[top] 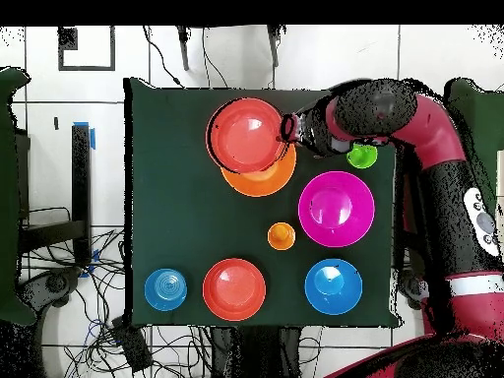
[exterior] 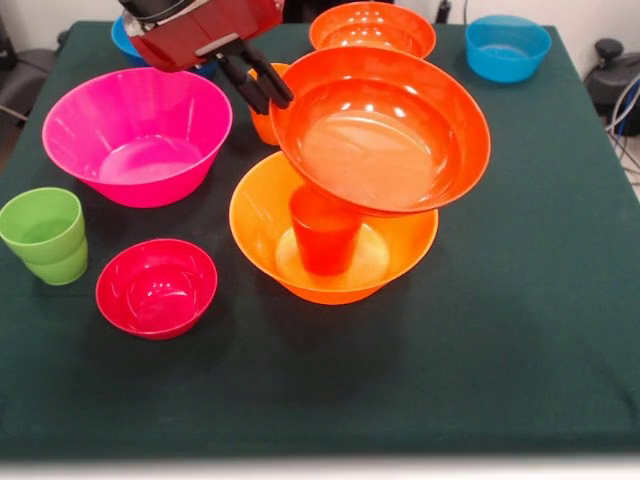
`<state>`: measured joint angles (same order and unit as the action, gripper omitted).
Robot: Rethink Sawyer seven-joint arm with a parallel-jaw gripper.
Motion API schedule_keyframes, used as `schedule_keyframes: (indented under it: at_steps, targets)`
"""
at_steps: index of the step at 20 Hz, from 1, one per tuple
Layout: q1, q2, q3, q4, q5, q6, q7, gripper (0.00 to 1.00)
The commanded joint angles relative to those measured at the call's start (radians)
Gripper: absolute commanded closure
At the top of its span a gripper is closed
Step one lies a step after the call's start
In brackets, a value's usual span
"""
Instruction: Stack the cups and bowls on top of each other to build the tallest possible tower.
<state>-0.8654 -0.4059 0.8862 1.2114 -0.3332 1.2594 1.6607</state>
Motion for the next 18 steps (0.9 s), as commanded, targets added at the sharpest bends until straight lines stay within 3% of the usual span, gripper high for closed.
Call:
schedule_keyframes:
  at_steps: [1,18]
  targets:
    - [-0.01,0.019,0.04,0.048,-0.077,-0.073,-0.362,1.0]
    - [-0.054,0.062,0.072,0.076,-0.107,-0.125,-0.407,1.0]
